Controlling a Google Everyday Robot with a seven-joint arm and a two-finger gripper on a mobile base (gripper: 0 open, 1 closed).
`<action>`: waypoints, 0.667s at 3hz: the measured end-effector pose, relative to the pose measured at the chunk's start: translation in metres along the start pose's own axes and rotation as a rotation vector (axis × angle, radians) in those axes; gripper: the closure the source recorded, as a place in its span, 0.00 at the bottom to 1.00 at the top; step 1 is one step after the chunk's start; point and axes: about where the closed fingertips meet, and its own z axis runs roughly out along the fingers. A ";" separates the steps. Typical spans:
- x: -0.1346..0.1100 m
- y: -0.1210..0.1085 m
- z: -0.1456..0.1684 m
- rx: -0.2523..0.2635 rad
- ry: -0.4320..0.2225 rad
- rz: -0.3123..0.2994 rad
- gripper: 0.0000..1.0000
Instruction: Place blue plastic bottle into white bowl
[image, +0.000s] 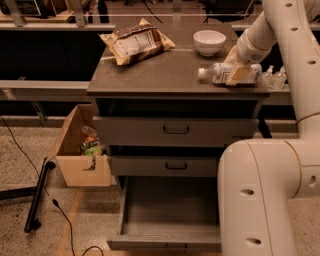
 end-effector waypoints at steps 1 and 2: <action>0.000 -0.023 -0.021 0.096 0.028 -0.005 1.00; 0.008 -0.069 -0.070 0.309 0.074 -0.004 1.00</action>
Offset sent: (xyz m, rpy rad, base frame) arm 0.1173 -0.0884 0.2296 -0.0921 -0.6145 -0.2027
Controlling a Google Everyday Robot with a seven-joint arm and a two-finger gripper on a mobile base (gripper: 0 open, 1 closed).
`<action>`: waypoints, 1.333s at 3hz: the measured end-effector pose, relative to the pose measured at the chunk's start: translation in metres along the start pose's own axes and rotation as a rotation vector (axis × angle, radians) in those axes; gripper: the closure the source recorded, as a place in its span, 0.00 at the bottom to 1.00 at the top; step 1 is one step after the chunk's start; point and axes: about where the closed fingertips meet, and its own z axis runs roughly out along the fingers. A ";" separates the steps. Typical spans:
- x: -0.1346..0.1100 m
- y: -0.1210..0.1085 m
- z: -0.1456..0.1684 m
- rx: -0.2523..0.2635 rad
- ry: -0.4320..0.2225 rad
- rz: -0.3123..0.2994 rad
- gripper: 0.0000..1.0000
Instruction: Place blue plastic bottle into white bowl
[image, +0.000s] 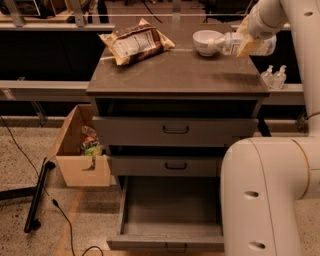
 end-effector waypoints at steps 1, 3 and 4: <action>0.014 -0.048 -0.030 0.219 -0.059 0.019 1.00; 0.023 -0.098 -0.066 0.560 -0.474 0.227 1.00; 0.021 -0.107 -0.078 0.627 -0.621 0.316 1.00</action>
Offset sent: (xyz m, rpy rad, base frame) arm 0.0666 -0.1043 0.1711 0.5878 -0.7254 0.0589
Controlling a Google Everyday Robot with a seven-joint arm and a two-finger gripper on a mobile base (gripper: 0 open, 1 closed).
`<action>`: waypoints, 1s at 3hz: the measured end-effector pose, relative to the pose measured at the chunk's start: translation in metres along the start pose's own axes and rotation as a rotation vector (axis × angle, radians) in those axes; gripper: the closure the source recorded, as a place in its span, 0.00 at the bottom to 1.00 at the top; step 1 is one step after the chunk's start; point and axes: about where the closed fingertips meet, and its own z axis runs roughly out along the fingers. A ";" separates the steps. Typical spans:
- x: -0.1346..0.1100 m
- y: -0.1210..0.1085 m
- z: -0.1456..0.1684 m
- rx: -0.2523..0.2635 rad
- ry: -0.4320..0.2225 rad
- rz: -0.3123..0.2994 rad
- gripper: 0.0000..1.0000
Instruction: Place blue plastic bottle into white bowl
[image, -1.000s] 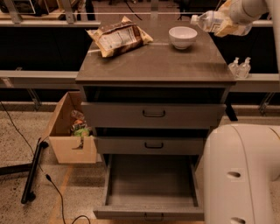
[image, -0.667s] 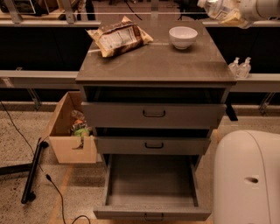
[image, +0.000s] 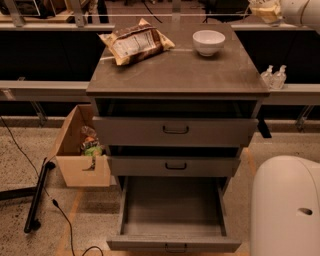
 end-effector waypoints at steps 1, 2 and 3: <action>-0.005 0.017 0.010 -0.036 -0.052 0.129 1.00; -0.006 0.020 0.012 -0.042 -0.056 0.175 1.00; -0.007 0.010 0.016 0.003 -0.064 0.248 1.00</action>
Offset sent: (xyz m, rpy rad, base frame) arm 0.0015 0.0151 -0.0077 0.0977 0.0388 0.0565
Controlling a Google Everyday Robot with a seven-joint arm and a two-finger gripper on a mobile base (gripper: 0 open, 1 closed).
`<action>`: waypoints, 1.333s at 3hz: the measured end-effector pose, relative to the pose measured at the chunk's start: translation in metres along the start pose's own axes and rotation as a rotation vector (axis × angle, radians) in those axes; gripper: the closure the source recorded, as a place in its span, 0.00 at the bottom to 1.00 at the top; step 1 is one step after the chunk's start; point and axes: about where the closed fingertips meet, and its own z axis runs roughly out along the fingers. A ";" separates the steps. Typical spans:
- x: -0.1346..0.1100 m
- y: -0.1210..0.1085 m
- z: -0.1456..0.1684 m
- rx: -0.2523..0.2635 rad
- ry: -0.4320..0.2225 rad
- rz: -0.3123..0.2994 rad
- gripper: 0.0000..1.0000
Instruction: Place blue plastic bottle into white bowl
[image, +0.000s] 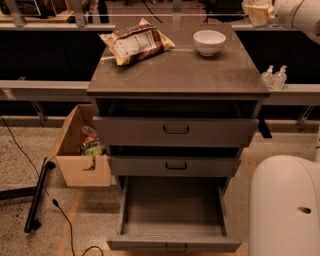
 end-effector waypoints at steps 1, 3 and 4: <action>-0.005 -0.014 0.013 0.079 -0.009 0.121 1.00; -0.028 -0.017 0.060 0.200 -0.052 0.398 1.00; -0.047 0.001 0.088 0.239 -0.082 0.494 1.00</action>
Offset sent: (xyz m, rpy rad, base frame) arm 0.0051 0.0396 0.0298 0.5428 0.0661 -0.1628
